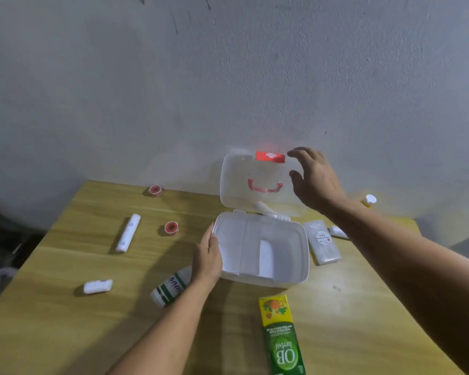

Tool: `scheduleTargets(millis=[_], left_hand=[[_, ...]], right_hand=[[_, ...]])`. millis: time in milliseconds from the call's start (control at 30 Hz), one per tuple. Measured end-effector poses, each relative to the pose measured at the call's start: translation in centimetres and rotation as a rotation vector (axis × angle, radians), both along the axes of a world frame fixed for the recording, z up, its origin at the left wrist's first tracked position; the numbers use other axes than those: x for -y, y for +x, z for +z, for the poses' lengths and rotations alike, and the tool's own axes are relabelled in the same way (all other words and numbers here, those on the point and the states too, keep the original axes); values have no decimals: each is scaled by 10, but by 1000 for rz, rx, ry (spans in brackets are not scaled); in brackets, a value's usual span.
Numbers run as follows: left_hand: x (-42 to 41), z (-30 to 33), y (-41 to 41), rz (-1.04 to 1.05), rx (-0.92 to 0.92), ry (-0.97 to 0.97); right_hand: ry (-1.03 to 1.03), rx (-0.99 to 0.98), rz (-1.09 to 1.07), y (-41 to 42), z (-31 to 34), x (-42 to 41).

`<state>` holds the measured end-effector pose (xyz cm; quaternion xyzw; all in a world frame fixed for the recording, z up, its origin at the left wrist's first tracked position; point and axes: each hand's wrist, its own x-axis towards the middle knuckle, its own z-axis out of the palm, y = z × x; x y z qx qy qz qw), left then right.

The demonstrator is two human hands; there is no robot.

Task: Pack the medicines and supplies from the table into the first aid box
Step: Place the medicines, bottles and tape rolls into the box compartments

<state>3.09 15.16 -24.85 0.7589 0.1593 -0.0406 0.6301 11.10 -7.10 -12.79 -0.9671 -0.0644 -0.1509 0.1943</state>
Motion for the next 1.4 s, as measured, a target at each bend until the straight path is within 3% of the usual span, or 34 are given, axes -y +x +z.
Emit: scheduleTargets(millis=[167, 267, 433, 533, 767, 933, 1100, 1233, 1300, 1400], left_hand=[[1, 3, 1, 5, -19, 28], [3, 9, -2, 8, -1, 83], [6, 11, -5, 21, 4, 108], [7, 11, -8, 23, 1, 115], [7, 11, -8, 14, 3, 124], [6, 8, -7, 4, 8, 121], [6, 6, -6, 10, 30, 136], [5, 4, -6, 1, 11, 125], [4, 3, -6, -5, 22, 140], [5, 2, -6, -3, 43, 173]], right_hand=[[81, -89, 26, -78, -4, -14], [86, -289, -2, -133, -22, -26], [-123, -727, -152, -199, -53, -50], [-190, -883, -178, -224, -68, -66], [-191, -909, -194, -231, -73, -70], [-249, -989, -28, -208, -14, -49], [-261, -902, -30, -161, 42, -28], [-191, -995, 25, -129, 62, -17], [-179, -941, 6, -118, 67, -11], [-405, -741, -28, -104, 54, -13]])
